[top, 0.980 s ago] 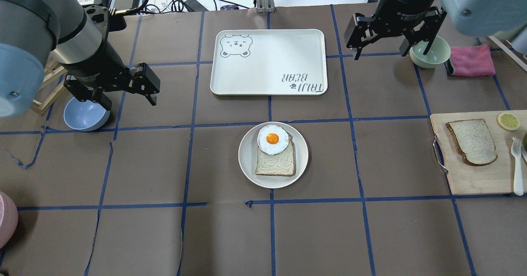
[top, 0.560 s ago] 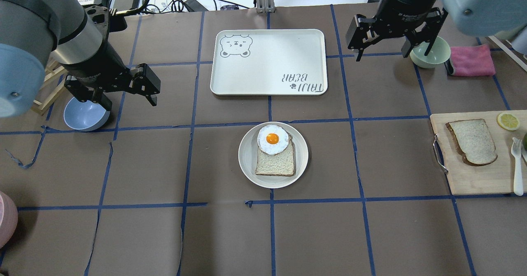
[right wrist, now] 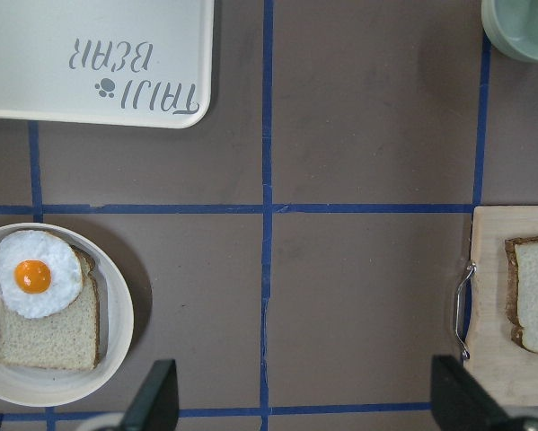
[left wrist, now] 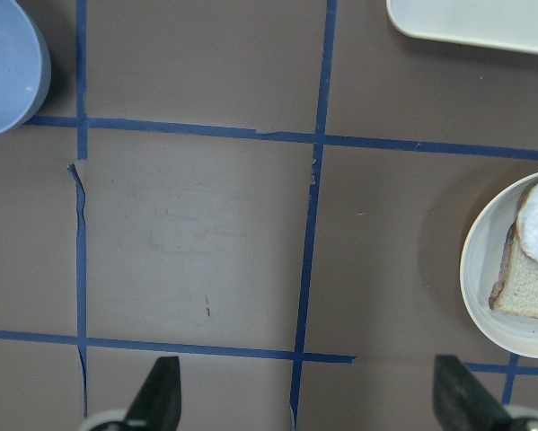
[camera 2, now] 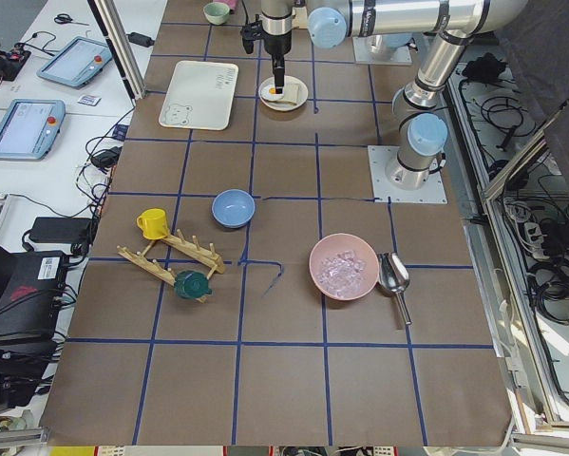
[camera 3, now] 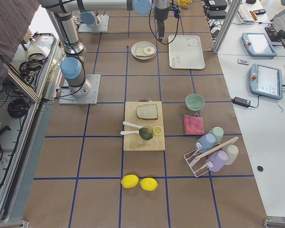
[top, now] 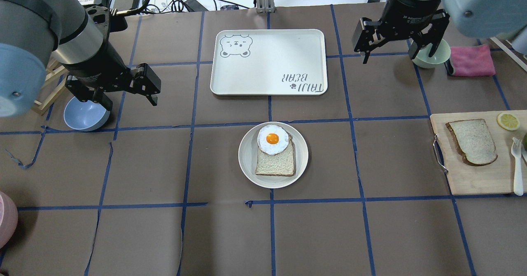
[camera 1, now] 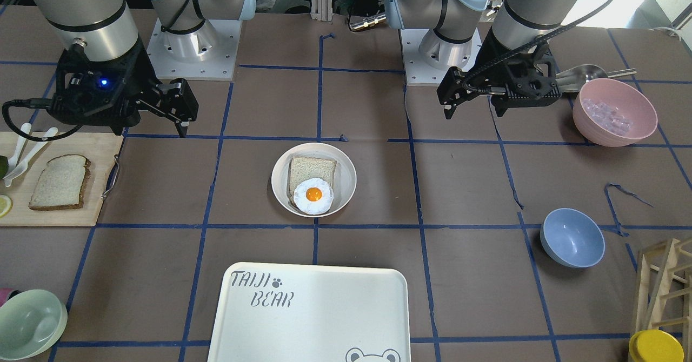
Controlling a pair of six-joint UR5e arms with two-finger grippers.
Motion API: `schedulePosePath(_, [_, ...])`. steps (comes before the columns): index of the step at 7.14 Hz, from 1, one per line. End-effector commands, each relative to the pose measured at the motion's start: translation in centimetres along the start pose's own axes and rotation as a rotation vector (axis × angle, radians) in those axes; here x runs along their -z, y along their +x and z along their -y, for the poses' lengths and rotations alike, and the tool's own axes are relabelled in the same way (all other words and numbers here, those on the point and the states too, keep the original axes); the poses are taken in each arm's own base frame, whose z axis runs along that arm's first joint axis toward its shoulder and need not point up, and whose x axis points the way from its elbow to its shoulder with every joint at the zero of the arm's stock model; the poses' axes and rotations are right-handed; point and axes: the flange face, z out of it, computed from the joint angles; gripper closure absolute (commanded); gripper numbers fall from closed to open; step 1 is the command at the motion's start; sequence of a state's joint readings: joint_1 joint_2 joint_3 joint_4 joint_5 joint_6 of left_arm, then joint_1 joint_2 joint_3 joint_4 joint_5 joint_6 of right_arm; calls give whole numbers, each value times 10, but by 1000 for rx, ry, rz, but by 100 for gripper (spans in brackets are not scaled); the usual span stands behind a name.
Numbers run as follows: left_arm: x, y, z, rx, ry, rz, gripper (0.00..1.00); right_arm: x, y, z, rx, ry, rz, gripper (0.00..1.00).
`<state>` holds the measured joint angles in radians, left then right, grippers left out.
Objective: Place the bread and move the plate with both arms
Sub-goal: 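Move the right gripper down over the bread slice on the cutting board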
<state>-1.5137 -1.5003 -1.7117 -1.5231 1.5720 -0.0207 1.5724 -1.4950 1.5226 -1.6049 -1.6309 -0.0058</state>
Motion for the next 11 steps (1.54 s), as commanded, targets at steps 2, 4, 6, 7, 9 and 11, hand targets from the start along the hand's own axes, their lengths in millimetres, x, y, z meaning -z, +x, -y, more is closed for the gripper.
schedulePosePath(2, [-1, 0, 0, -4, -2, -1, 0, -94, 120, -7, -89, -123, -90, 0])
schedulePosePath(4, [-1, 0, 1, -4, 0, -1, 0, -150, 167, -28, -154, -128, -257, 0])
schedulePosePath(6, [-1, 0, 1, -4, 0, 0, 0, -228, 192, -41, -112, -66, -271, 0])
schedulePosePath(7, [-1, 0, 1, -6, 0, -1, 0, -249, 192, -44, -63, 14, -309, 0])
schedulePosePath(9, [0, 0, 1, -4, 1, 0, 0, -277, 190, -46, -25, -31, -296, 0])
schedulePosePath(11, [0, 0, 1, -4, 1, -1, 0, -289, 199, -46, -18, -81, -358, 0])
